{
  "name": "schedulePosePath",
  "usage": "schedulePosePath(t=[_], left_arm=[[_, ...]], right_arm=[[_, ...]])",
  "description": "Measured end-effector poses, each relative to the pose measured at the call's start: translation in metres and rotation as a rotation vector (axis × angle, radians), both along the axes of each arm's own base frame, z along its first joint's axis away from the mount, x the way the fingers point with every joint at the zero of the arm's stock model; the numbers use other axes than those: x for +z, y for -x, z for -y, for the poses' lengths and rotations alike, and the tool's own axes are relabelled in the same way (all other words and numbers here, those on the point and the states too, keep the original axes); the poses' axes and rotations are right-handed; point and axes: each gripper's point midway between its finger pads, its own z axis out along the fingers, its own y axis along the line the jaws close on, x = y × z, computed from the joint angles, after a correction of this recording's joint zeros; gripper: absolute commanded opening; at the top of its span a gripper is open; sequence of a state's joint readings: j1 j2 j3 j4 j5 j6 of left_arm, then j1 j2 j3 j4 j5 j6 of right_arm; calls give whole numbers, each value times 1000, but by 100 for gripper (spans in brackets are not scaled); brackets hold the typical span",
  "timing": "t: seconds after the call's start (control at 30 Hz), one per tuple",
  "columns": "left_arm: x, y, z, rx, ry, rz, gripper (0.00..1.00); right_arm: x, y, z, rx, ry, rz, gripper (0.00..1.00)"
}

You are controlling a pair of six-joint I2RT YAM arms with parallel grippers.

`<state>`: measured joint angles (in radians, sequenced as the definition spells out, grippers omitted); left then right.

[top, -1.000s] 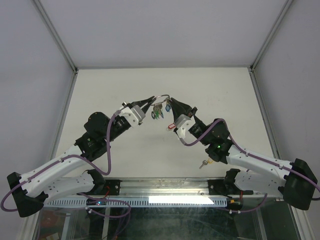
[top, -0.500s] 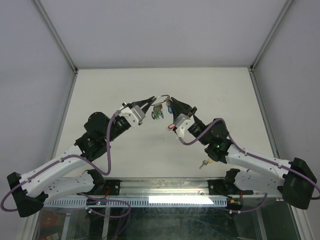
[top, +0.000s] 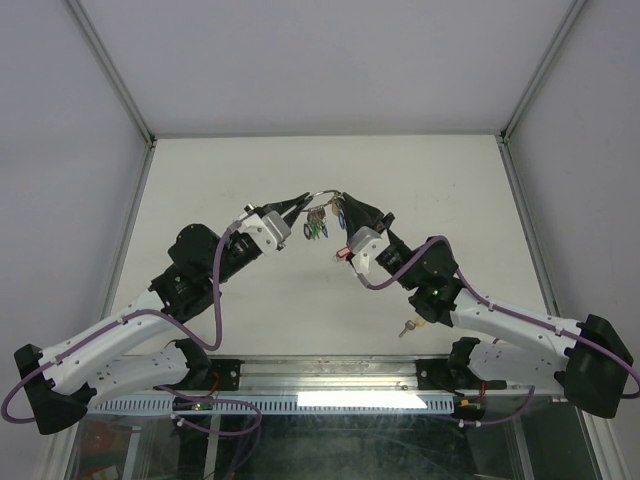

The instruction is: Put the keys on the keyring

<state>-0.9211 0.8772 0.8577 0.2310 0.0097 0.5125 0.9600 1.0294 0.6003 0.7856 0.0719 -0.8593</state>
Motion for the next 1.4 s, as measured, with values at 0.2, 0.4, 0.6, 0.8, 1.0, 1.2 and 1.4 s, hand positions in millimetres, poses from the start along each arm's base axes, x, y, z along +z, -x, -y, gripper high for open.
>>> schedulePosePath(t=[0.2,0.4,0.6,0.8,1.0,1.2,1.4], left_arm=[[0,0,0,0,0,0,0],[-1,-1,1,-1,-2,-1,0],[-1,-1,2,-1,-3,-2,0],[0,-1,1,-1,-2,-1,0],[0,-1,1,-1,-3,-2,0],[-1,-1,2,-1,-7,-5,0],[-1,-1,1,0,-7,-5,0]], right_arm=[[1,0,1,-5,-1,4,16],[1,0,1,-6,0,6,17],[1,0,0,-2,1,8,19],[1,0,0,-2,1,8,21],[-1,-2,-2,-4,6,9,20],[-5,-4,-5,-8,25,12,12],[-7,-5,-8,-7,47,22,0]])
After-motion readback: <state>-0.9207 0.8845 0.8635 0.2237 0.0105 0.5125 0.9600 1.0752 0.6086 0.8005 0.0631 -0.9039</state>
